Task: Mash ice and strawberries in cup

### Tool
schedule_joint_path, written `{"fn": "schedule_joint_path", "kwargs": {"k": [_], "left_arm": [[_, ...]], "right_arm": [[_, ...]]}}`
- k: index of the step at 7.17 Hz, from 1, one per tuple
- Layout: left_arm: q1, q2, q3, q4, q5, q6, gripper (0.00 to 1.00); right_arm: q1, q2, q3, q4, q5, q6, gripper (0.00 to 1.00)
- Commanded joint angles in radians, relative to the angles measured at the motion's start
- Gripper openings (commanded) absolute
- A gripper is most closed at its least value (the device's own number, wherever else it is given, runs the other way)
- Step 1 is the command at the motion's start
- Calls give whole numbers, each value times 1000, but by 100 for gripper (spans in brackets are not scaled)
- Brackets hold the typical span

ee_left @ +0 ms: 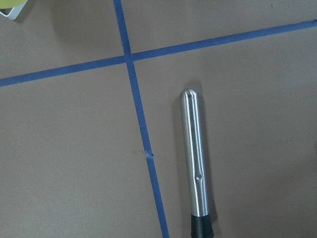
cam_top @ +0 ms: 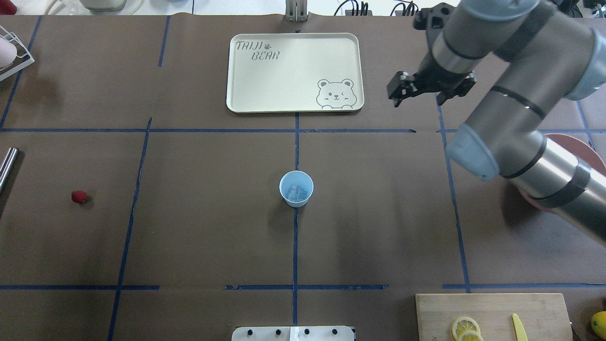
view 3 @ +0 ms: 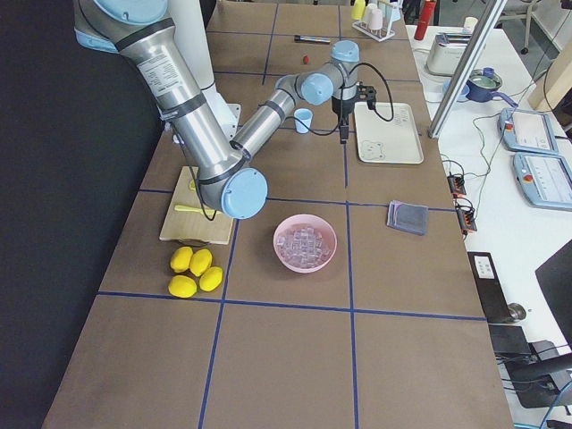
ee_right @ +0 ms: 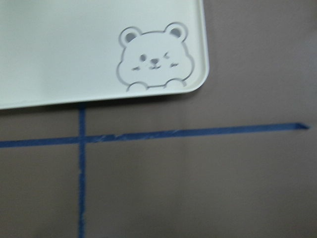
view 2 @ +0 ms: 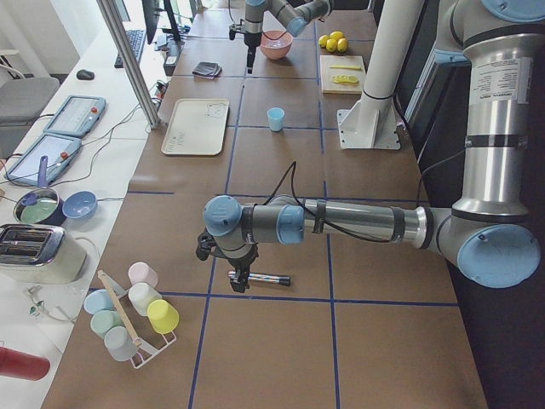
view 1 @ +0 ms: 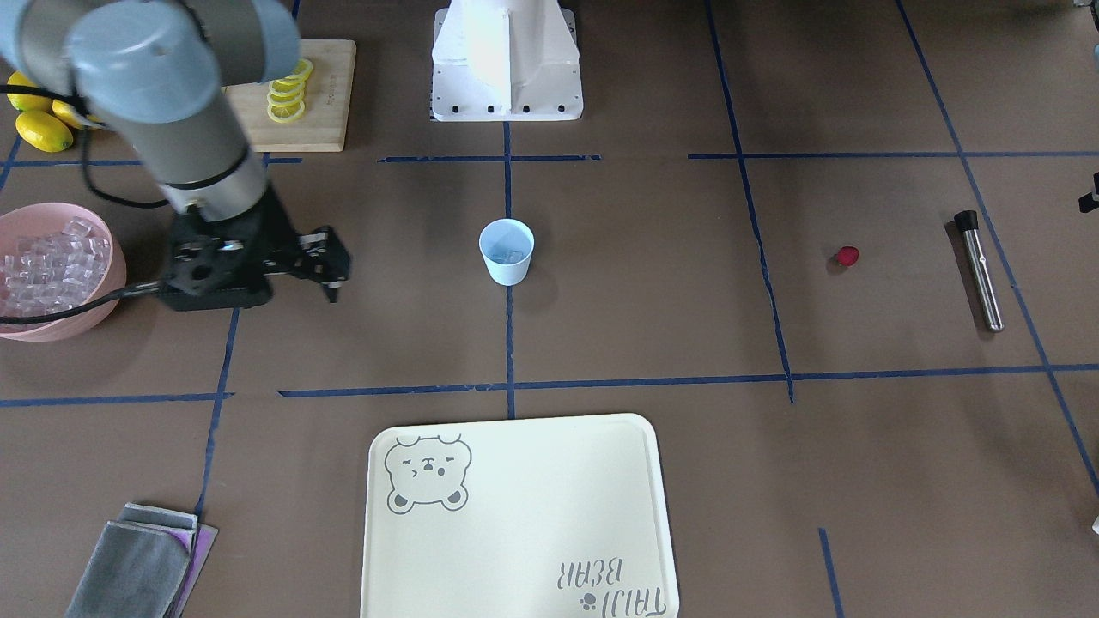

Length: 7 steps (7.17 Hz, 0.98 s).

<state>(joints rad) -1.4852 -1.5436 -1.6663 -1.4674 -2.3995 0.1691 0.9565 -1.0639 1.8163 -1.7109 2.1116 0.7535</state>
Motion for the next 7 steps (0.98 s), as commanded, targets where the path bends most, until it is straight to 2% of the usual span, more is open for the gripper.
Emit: {"fn": "schedule_joint_path", "kwargs": {"k": [1,3,4,6,7], "left_arm": [[-1,-26,-1,-39,5,0,100],[0,-29,7,-178,5,0,100],[0,-30,8,-210,5,0,100],[2,-58,28,-212,-1,-81,100],[2,-58,30,-246,2,-86,100]], "right_arm": [[251,-216,12,2,140,-446,99],[434,-397,5,1,151,-807,99],[512,-491,4,1,191,-950,99],[661,-618,-64,2,248,-1097,99],[707,-667,-87,4,254,-1103,99]]}}
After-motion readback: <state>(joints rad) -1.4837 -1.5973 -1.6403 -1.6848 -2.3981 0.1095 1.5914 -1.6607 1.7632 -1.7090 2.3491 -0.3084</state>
